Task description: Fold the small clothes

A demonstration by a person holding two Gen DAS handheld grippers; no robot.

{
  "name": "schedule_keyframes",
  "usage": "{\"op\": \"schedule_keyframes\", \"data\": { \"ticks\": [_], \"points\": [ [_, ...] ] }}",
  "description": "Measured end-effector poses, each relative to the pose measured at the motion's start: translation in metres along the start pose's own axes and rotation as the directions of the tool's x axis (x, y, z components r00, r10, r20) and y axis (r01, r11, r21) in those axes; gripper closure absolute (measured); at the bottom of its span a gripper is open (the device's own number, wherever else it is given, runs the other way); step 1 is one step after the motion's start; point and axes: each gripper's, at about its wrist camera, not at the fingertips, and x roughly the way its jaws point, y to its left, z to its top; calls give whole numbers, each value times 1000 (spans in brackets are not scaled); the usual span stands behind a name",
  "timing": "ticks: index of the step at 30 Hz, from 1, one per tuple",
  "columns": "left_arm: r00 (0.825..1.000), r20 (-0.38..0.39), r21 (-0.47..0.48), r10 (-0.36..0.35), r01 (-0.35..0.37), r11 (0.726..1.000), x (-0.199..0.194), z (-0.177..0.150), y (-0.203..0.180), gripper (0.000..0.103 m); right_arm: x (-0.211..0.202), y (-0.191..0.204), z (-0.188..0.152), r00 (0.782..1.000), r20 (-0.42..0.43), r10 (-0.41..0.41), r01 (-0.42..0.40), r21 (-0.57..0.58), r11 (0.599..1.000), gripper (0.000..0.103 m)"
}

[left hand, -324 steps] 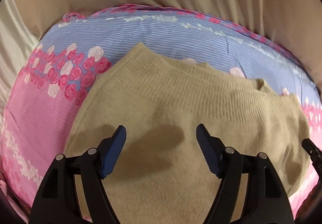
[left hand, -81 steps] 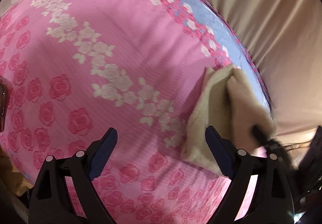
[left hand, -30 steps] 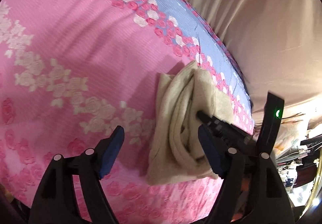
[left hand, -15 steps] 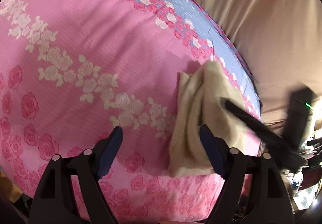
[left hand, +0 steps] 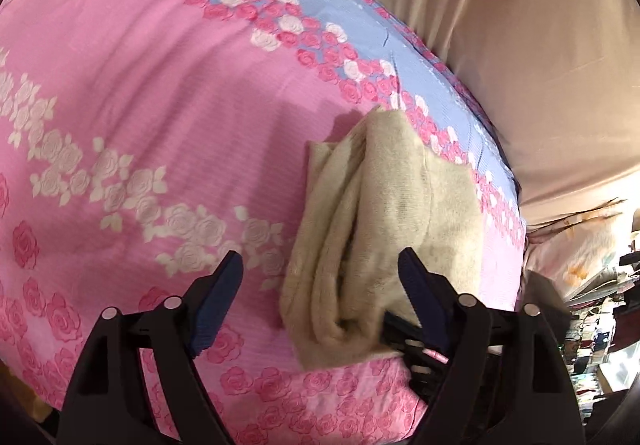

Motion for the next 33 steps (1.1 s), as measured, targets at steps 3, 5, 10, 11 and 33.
{"op": "schedule_keyframes", "data": {
  "ticks": [3,5,10,11,33],
  "points": [
    [1000,-19,14,-17,18,1000,13,11,-13,20,-39,-31,-14,996,89,-17,9,89,996,91],
    [999,-41,46,-21,23,999,27,19,-28,18,-53,-50,-24,992,111,-51,35,145,989,87],
    [987,-159,130,-36,57,990,90,42,-64,16,-72,-84,-49,986,141,-91,53,252,966,78],
    [979,-194,122,-62,87,989,102,45,-64,29,-72,-87,-54,985,144,-90,50,261,964,75],
    [980,-187,133,-66,92,987,90,55,-37,82,-75,-128,-94,955,275,-106,-26,436,899,96]
  ]
}}
